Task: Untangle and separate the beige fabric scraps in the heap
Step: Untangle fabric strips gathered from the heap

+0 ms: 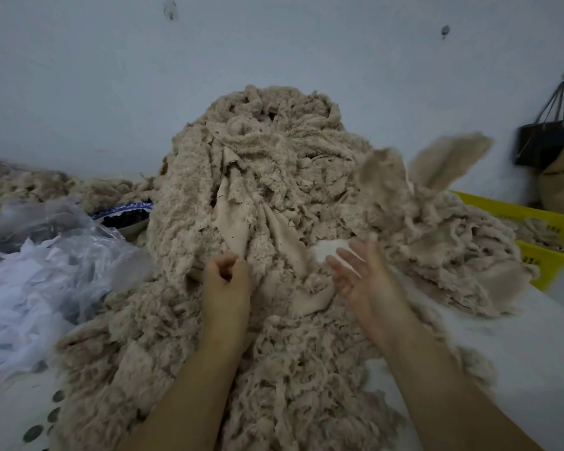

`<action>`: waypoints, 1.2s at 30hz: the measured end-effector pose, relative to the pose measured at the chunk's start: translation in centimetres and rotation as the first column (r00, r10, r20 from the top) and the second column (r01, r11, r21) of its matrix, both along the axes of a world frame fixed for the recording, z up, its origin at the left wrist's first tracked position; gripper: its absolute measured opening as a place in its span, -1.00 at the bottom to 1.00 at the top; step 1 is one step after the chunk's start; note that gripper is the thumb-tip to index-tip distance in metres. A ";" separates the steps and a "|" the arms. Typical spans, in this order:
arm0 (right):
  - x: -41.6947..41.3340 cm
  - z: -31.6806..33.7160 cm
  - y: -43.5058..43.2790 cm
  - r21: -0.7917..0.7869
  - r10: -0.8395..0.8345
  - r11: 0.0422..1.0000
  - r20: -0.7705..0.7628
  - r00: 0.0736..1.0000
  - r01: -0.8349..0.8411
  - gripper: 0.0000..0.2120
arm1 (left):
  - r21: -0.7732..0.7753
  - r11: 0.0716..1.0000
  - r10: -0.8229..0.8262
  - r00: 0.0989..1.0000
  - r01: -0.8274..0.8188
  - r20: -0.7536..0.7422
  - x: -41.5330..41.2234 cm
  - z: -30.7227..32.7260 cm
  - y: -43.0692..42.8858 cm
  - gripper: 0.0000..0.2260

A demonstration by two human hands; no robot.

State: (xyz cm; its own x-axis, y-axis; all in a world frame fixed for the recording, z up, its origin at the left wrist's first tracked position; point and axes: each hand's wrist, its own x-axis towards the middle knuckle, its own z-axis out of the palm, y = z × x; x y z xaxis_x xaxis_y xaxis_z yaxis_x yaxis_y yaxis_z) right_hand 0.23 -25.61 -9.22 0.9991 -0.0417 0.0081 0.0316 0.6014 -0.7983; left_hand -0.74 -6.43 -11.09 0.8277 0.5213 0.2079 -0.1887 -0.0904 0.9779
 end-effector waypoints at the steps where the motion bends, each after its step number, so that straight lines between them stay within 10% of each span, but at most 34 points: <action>1: 0.1 -0.7 0.7 -0.160 -0.029 0.987 -0.029 0.999 0.024 -0.64 | 0.055 0.998 -0.021 0.999 0.023 -0.030 0.1 -0.1 0.0 -0.95; 5: 0.4 -2.5 1.9 -0.864 0.039 0.467 0.231 0.972 0.186 -0.87 | 0.468 0.868 -0.143 0.986 0.169 -0.091 -0.2 -0.3 -1.0 -0.94; 11: 0.3 -3.2 2.8 -0.978 0.276 -0.104 0.145 0.950 0.179 -0.76 | 0.591 0.768 -0.242 0.966 0.247 -0.090 -0.3 -1.0 -2.3 -0.80; 17: -0.7 -2.2 2.7 -0.987 0.224 0.135 0.111 0.968 0.082 -0.65 | 0.427 0.771 -0.343 0.873 0.473 -0.348 2.6 1.2 -3.5 -0.63; 21: -1.1 -2.2 2.5 -0.974 0.215 0.204 0.147 0.966 0.103 -0.64 | -0.190 0.908 -0.418 0.844 0.374 -0.335 5.0 2.8 -4.6 -0.79; 25: -0.9 -2.3 2.0 -0.945 0.128 0.310 0.149 0.981 0.103 -0.67 | -0.630 0.755 -0.293 0.953 0.182 -0.075 4.9 4.0 -4.5 -0.78; 31: -0.7 -1.5 2.3 -0.702 0.094 0.710 0.017 0.995 -0.055 -0.52 | -0.384 0.806 -0.518 0.851 0.450 -0.090 -0.5 3.7 -5.6 -0.66; 36: -0.5 -1.2 2.1 -0.525 0.180 0.840 0.030 0.983 -0.138 -0.30 | -0.172 0.734 -0.679 0.716 0.657 -0.161 -3.2 0.8 -6.1 -0.68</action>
State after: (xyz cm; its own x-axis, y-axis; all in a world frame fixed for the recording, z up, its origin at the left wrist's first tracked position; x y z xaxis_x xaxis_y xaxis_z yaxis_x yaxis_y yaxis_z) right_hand -0.30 -23.53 -10.45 0.9871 0.1491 0.0587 0.0438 0.1016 -0.9939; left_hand -3.95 -12.51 -10.28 0.9841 -0.1763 -0.0205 0.0349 0.0785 0.9963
